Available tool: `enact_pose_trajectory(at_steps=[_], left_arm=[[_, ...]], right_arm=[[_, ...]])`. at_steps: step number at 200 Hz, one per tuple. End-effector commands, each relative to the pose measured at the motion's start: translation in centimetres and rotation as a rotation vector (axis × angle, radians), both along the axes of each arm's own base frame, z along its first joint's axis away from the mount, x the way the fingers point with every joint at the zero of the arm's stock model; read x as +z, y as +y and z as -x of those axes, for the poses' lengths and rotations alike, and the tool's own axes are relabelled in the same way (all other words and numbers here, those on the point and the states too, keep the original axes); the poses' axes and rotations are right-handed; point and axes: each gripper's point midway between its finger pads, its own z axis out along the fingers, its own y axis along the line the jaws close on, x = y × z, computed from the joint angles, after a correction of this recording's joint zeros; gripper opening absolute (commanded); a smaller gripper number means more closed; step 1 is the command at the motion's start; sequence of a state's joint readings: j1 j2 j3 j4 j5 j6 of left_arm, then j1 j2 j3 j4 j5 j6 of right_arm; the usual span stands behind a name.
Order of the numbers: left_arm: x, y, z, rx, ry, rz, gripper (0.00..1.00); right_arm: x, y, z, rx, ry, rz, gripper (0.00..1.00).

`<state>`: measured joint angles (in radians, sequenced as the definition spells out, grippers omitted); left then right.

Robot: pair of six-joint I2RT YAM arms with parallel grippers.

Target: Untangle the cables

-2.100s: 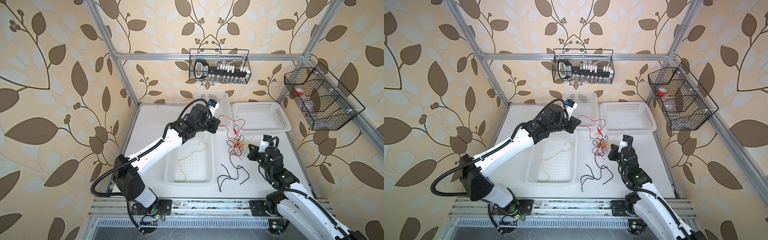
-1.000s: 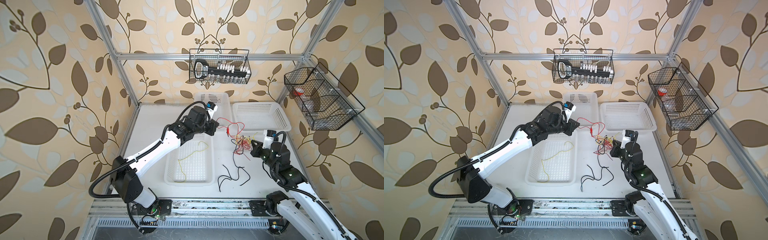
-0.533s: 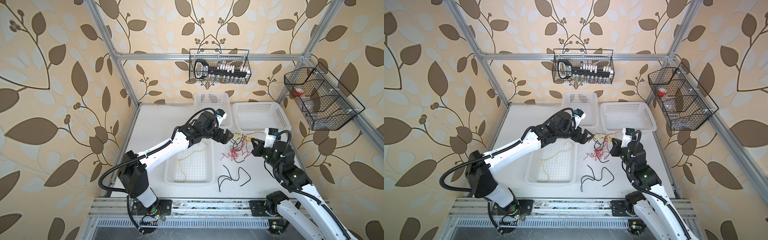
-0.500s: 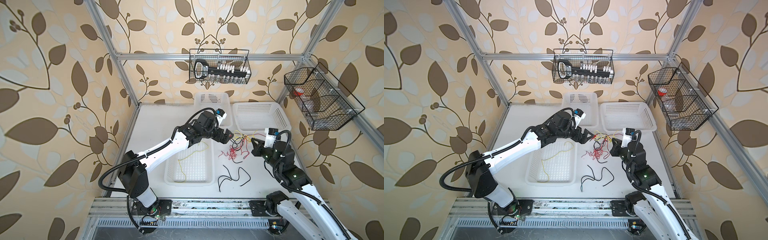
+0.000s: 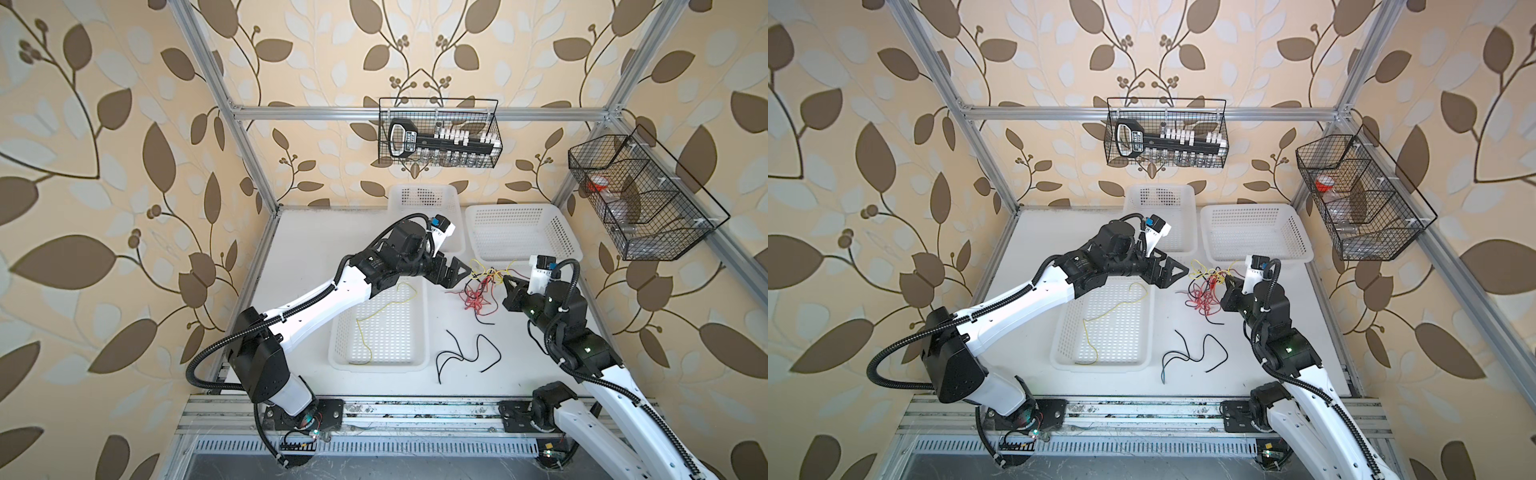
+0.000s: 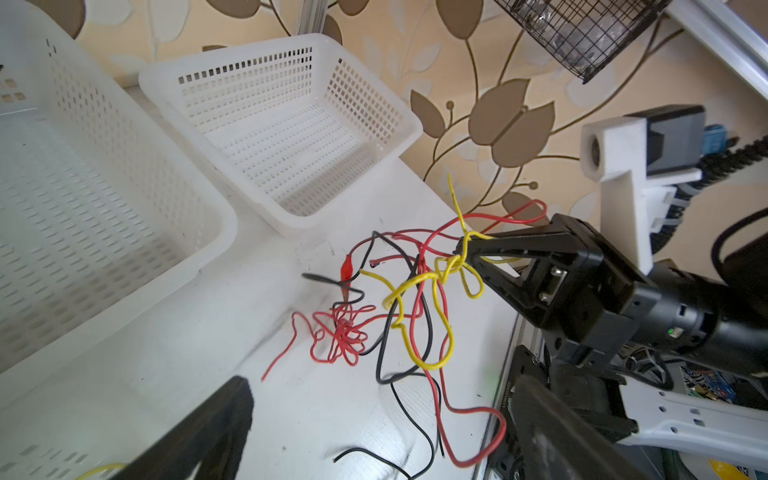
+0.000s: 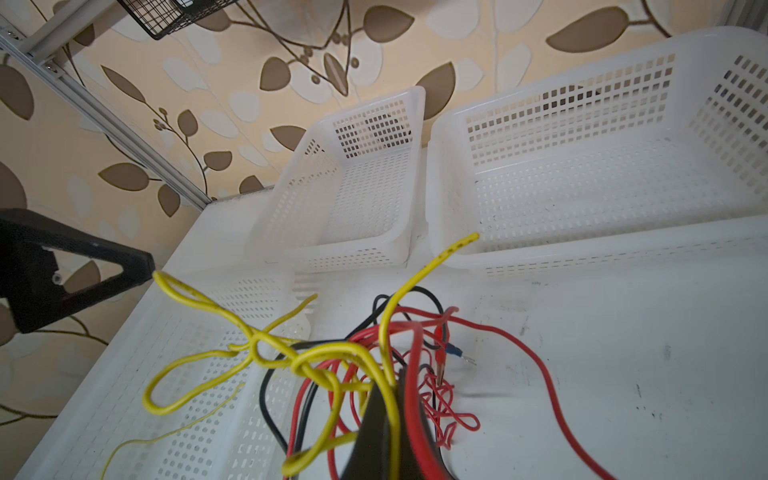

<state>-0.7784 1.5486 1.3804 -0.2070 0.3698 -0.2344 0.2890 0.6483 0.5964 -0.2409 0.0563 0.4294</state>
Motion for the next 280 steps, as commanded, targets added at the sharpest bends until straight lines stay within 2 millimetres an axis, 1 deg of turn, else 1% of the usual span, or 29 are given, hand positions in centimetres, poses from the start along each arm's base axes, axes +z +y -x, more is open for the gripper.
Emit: enact_pose_trajectory(at_steps=[1,17,33,49,77,87,97,111,123,157,173,181,205,228,239,262,280], left_arm=[[2.2,-2.1,0.6,-0.076,-0.058,0.060,0.99],[2.0,-2.9,0.4,-0.082,-0.058,0.058,0.99],[1.3,-3.4,-0.1,-0.076,-0.053,0.047,0.99],[1.1,-3.7,-0.5,-0.071,-0.055,0.048,0.90],[1.0,-4.1,-0.8,-0.065,-0.052,0.069,0.62],[1.0,-4.3,-0.9,-0.063,-0.049,0.077,0.47],[1.1,-4.4,-0.9,-0.070,-0.045,0.089,0.36],[1.1,-4.6,-0.8,-0.076,-0.036,0.098,0.14],[0.9,-4.7,-0.8,-0.077,-0.029,0.097,0.00],[0.8,-4.7,-0.8,-0.070,-0.018,0.104,0.00],[0.7,-4.4,-1.2,-0.043,-0.016,0.098,0.00],[0.5,-4.2,-1.5,-0.015,-0.015,0.087,0.00],[-0.2,-3.3,-2.8,0.078,-0.008,0.040,0.00],[-0.6,-3.1,-3.4,0.114,0.014,0.025,0.00],[-0.6,-3.2,-3.4,0.121,0.025,0.030,0.00],[-0.6,-3.2,-3.8,0.143,0.043,0.039,0.00],[-0.5,-3.3,-3.9,0.151,0.054,0.047,0.00]], right_arm=[[1.2,1.0,0.0,0.049,-0.045,-0.025,0.00],[1.1,1.4,0.1,0.077,-0.046,-0.033,0.00],[1.4,2.0,0.3,0.111,-0.059,-0.041,0.00],[1.5,2.4,0.4,0.134,-0.069,-0.046,0.00],[1.7,3.0,0.6,0.173,-0.078,-0.050,0.00],[1.6,3.3,0.7,0.190,-0.077,-0.054,0.00],[1.5,3.4,0.7,0.198,-0.073,-0.058,0.00],[1.4,3.5,0.5,0.196,-0.069,-0.064,0.00],[1.0,3.4,0.4,0.192,-0.062,-0.063,0.00],[0.0,3.1,0.0,0.163,-0.032,-0.054,0.00],[-0.5,2.9,-0.1,0.151,-0.010,-0.049,0.00],[-0.8,2.8,-0.1,0.144,0.004,-0.044,0.08],[-1.5,3.2,0.3,0.171,0.028,-0.045,0.40],[-2.1,4.0,0.8,0.220,0.039,-0.066,0.59],[-2.2,4.4,1.1,0.241,0.041,-0.078,0.65],[-2.3,5.0,1.4,0.264,0.042,-0.087,0.74],[-2.7,5.4,1.5,0.267,0.058,-0.085,0.76]])
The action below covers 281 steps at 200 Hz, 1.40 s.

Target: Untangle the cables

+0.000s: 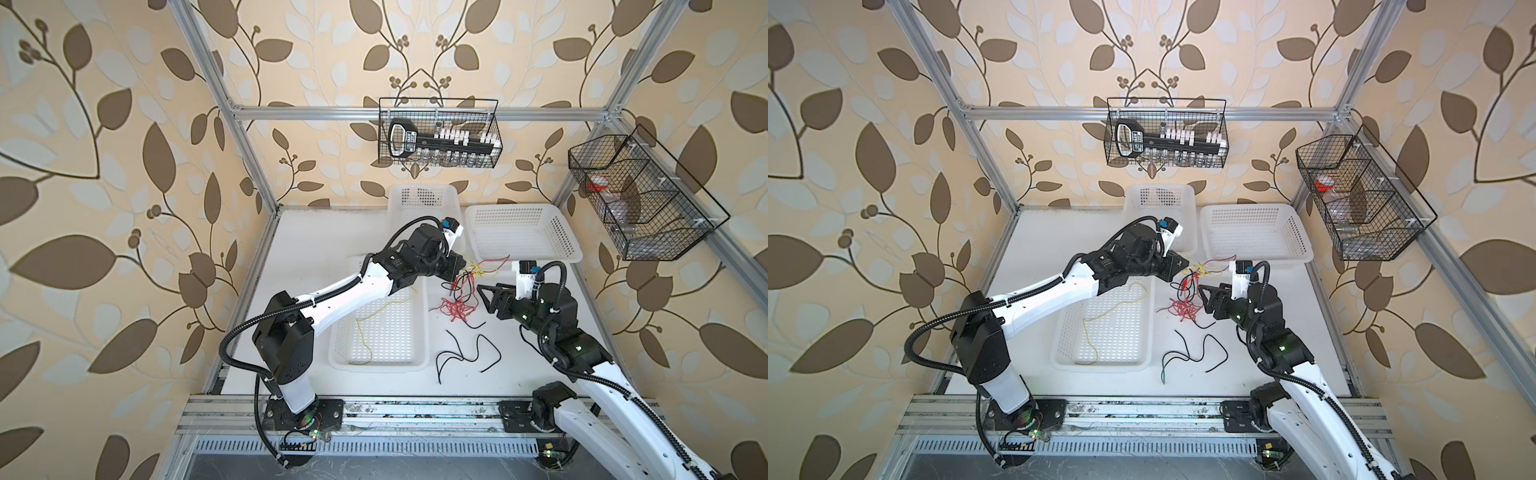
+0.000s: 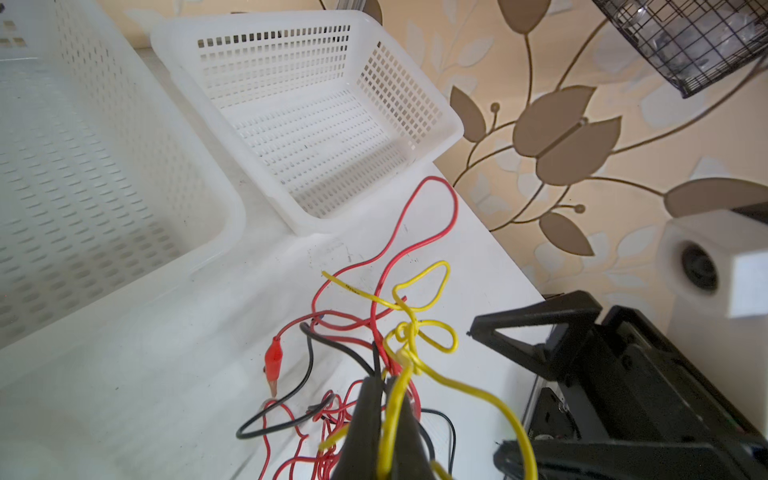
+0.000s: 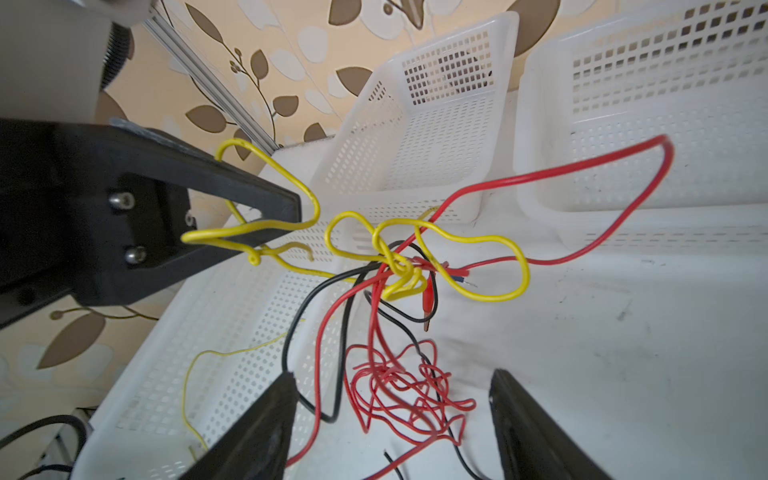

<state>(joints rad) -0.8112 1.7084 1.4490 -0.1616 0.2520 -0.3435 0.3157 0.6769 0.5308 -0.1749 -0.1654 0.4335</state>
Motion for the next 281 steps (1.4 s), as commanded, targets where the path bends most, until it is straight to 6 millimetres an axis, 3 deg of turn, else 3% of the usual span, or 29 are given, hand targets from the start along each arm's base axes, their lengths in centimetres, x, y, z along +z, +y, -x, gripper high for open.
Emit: enact_pose_trajectory(at_steps=[1,81,110,142,174,246,279,281], left_arm=[[3.3,-0.6,-0.8,0.035,-0.033,0.076,0.00],[4.5,-1.1,0.8,-0.027,0.005,0.136,0.00],[4.5,-0.6,0.8,-0.015,-0.004,0.122,0.00],[4.7,0.5,0.4,0.030,-0.033,0.081,0.00],[5.3,1.5,0.2,0.055,-0.062,0.046,0.00],[6.6,8.0,-1.2,0.242,-0.144,-0.086,0.00],[7.2,11.4,-1.8,0.316,-0.159,-0.101,0.00],[8.1,11.8,-1.5,0.321,-0.173,-0.084,0.00]], right_arm=[[-0.4,1.0,0.5,0.036,0.006,-0.015,0.76],[-1.7,3.8,-1.7,0.051,0.014,-0.015,0.73],[-2.4,3.5,-2.3,0.018,0.023,-0.003,0.52],[-3.3,2.6,-2.1,-0.014,0.035,0.046,0.19],[-4.6,0.8,-1.9,-0.086,0.062,0.120,0.00],[-8.4,-5.9,-0.6,-0.326,0.210,0.213,0.00],[-9.2,-8.9,-0.1,-0.439,0.248,0.230,0.00],[-9.2,-9.1,-0.1,-0.447,0.249,0.233,0.00]])
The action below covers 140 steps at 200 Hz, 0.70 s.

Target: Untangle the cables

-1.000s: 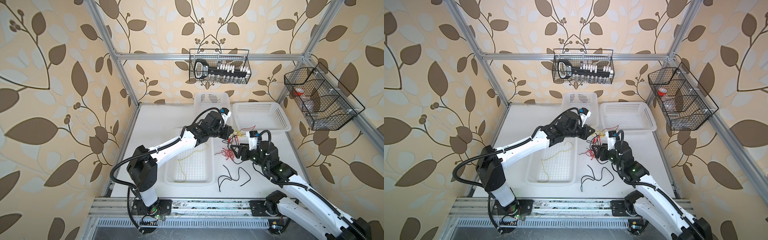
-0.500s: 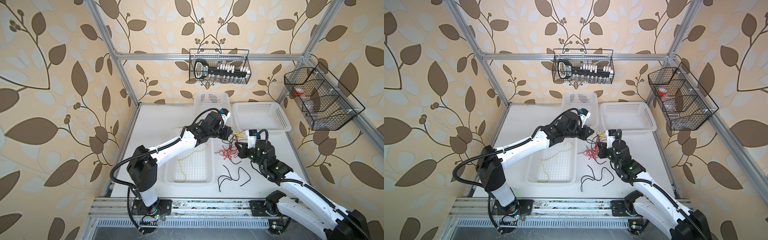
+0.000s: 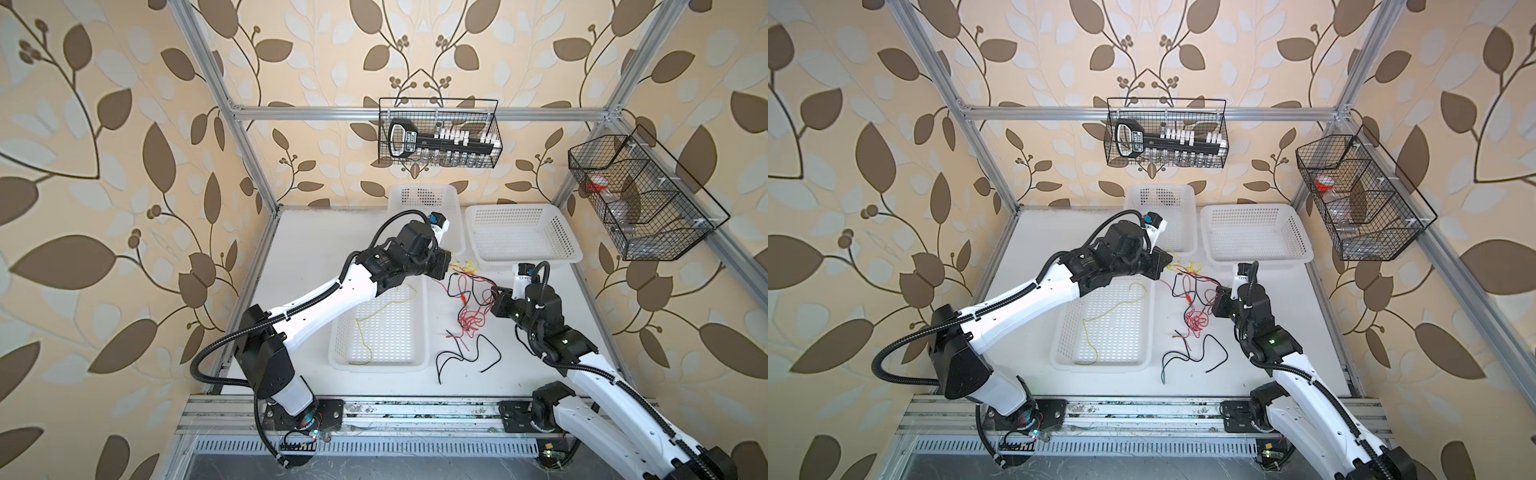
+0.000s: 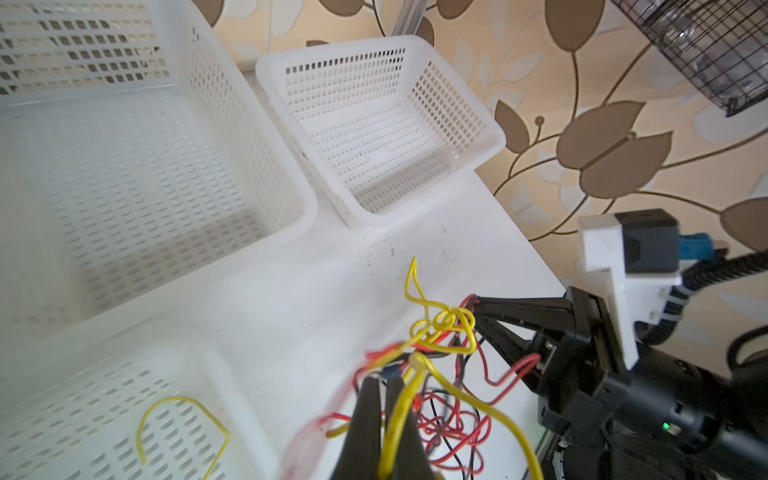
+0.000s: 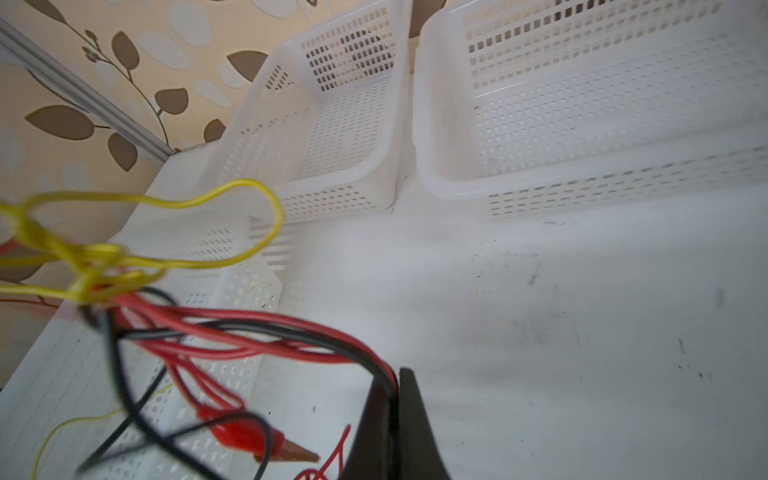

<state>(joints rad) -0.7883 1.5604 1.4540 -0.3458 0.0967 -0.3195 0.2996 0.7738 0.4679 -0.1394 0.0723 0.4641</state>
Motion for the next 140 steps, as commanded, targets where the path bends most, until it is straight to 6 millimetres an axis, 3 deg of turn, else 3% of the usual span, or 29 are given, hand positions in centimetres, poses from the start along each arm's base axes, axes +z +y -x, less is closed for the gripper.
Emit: enact_pose_trajectory(at_steps=[1,98,140], left_arm=[[5.0,6.4,-1.5,0.171,-0.130,0.000,0.00],[7.3,14.4,-2.2,0.366,-0.209,-0.086,0.00],[8.2,15.2,-2.0,0.378,-0.231,-0.078,0.00]], right_arm=[[-4.3,-5.0,1.9,-0.208,0.155,0.117,0.00],[-5.7,-8.4,2.3,-0.391,0.222,0.139,0.00],[-6.6,-8.9,2.4,-0.417,0.258,0.136,0.00]])
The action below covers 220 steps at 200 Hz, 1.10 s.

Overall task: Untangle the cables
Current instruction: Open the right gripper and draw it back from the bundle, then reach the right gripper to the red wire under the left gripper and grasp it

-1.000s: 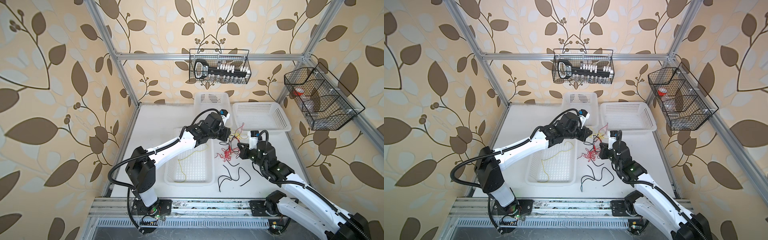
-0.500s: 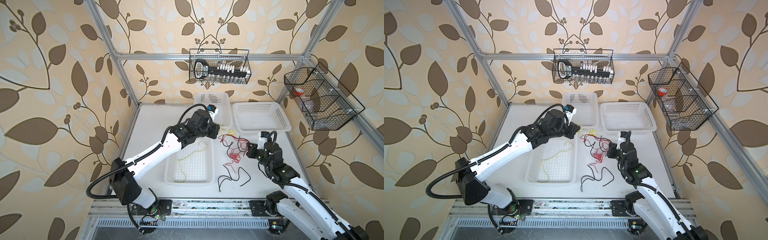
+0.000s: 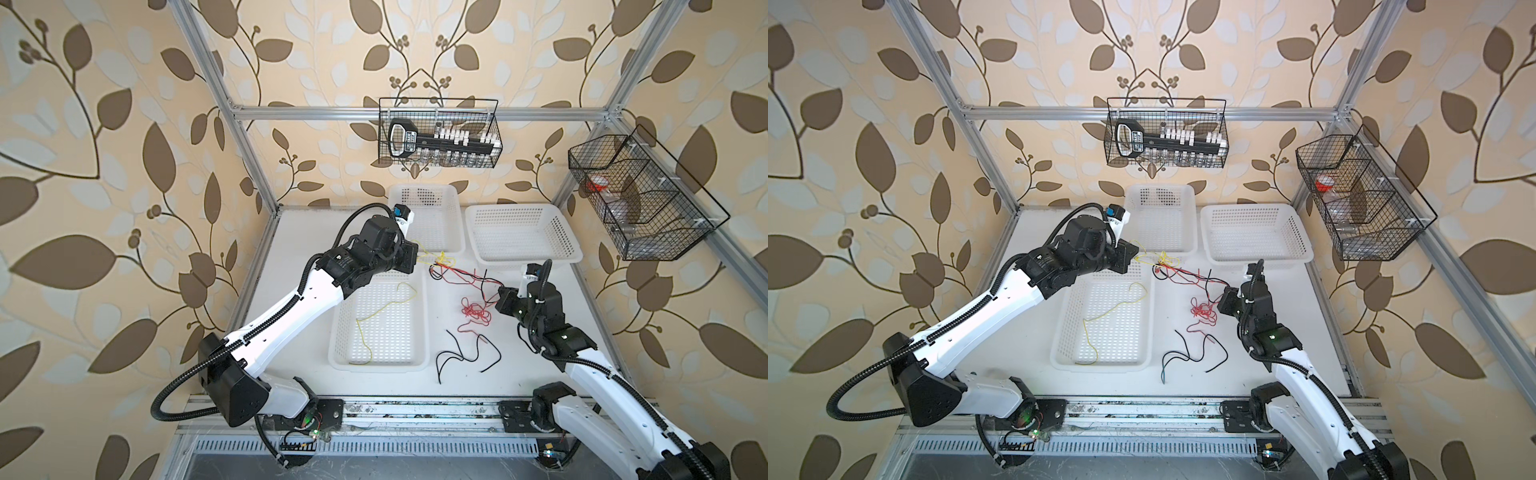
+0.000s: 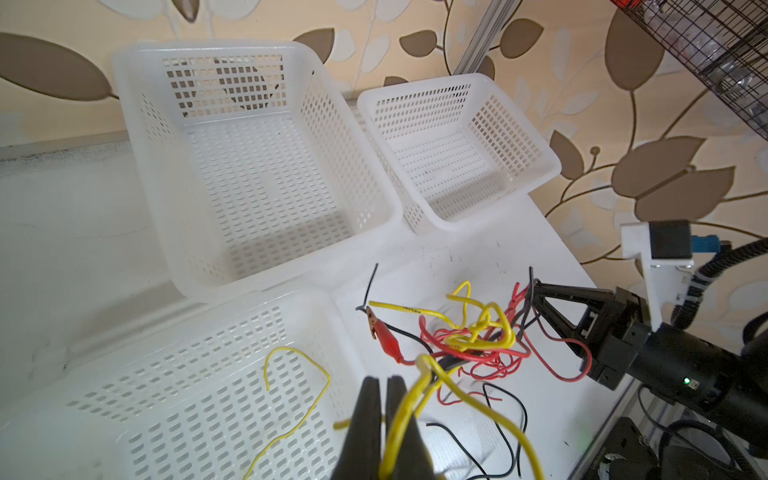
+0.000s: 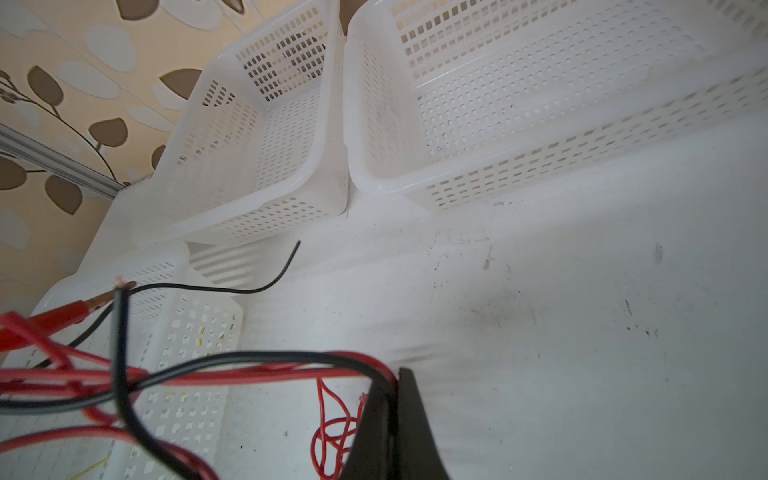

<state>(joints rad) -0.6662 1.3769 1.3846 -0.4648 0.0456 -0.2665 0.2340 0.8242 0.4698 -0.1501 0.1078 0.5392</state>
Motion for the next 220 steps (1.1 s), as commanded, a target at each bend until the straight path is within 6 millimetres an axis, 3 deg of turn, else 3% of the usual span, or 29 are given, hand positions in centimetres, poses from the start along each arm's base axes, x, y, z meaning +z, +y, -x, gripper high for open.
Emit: enact_pose_trajectory(at_steps=[1,15,35,89,144,162,167,185,220], left_arm=[[5.9,7.0,-1.6,0.235,-0.188,-0.031,0.00],[6.1,6.5,-1.4,0.209,-0.191,-0.010,0.00],[5.8,4.1,-0.7,0.085,-0.180,0.063,0.00],[3.3,0.6,-1.1,0.001,-0.103,0.087,0.00],[2.7,-2.1,-1.4,-0.052,-0.090,0.079,0.00],[3.1,-2.9,-1.2,-0.073,-0.097,0.084,0.00],[1.9,-3.5,-1.7,-0.077,-0.075,0.066,0.00],[1.7,-4.4,-1.5,-0.101,-0.073,0.057,0.00],[1.8,-6.1,-0.7,-0.162,-0.069,0.055,0.00]], right_arm=[[-5.1,-6.5,3.1,-0.275,0.211,0.161,0.00],[-4.9,-5.7,2.7,-0.233,0.207,0.149,0.00],[-4.0,-4.0,2.1,-0.126,0.168,0.121,0.00],[0.7,-1.2,1.4,0.019,0.017,0.115,0.17],[4.2,2.1,0.8,0.182,-0.093,0.110,0.34],[5.2,3.7,0.6,0.252,-0.137,0.093,0.41],[5.6,4.3,0.6,0.277,-0.155,0.088,0.44],[6.6,6.2,0.6,0.354,-0.201,0.068,0.53],[8.1,9.5,0.6,0.479,-0.339,0.116,0.57]])
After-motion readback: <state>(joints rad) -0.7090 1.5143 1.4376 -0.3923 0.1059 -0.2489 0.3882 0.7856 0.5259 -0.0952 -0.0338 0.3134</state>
